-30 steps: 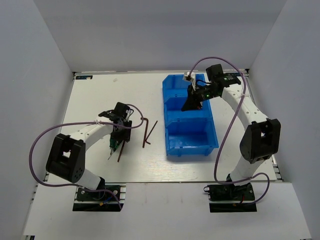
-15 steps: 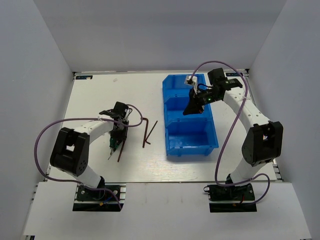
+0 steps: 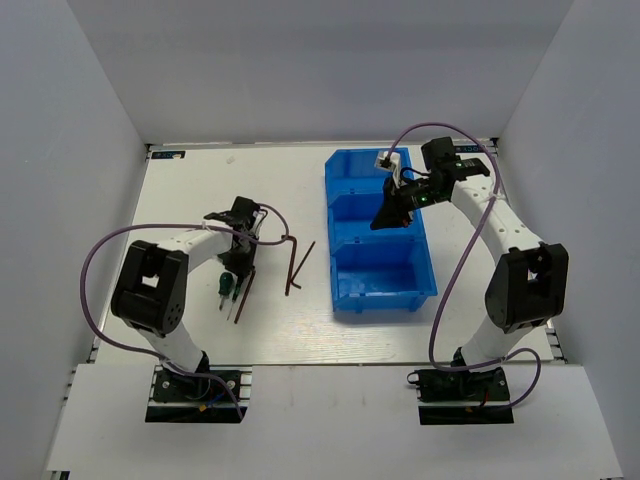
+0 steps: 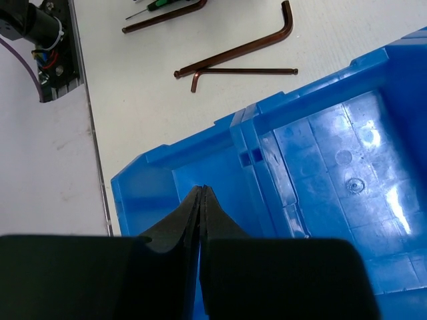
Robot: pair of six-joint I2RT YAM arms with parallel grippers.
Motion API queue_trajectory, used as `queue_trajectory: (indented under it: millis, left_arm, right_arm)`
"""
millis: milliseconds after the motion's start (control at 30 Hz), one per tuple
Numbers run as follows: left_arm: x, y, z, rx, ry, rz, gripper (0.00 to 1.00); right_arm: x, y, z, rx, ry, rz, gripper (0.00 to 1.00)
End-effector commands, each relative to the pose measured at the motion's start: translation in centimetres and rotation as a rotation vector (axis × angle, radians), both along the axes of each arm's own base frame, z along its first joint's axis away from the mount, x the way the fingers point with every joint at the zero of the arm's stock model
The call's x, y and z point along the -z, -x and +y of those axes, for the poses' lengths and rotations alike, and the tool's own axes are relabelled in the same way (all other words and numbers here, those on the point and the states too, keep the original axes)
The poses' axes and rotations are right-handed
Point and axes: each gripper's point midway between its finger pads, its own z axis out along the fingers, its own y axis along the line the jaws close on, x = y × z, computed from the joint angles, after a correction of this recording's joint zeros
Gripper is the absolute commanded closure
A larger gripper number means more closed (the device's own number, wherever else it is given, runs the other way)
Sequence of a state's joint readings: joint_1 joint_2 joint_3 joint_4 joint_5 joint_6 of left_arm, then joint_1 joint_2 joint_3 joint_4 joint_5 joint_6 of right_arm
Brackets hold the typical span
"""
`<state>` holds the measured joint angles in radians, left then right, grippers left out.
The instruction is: Sort the tools into containers
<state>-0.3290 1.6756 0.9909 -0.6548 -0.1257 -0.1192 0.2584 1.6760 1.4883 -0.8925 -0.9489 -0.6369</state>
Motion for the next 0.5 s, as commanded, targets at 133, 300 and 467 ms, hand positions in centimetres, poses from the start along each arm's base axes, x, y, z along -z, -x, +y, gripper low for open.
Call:
queue_trajectory:
  millis: [133, 300, 467]
  left_arm:
    - [-2.2, -3.2, -2.4, 0.037, 0.078, -0.062, 1.0]
    - [-10.9, -7.0, -7.3, 0.15, 0.292, -0.232, 1.0]
    - [-22.0, -12.6, -13.7, 0.331, 0.579, -0.504, 1.0]
  right_arm:
    - [-2.0, 0.3, -0.7, 0.002, -0.037, -0.035, 0.94]
    - [-2.3, 0.4, -0.8, 0.0, -0.048, -0.032, 0.94]
    - [-2.8, 0.2, -1.1, 0.008, -0.055, -0.036, 0.94]
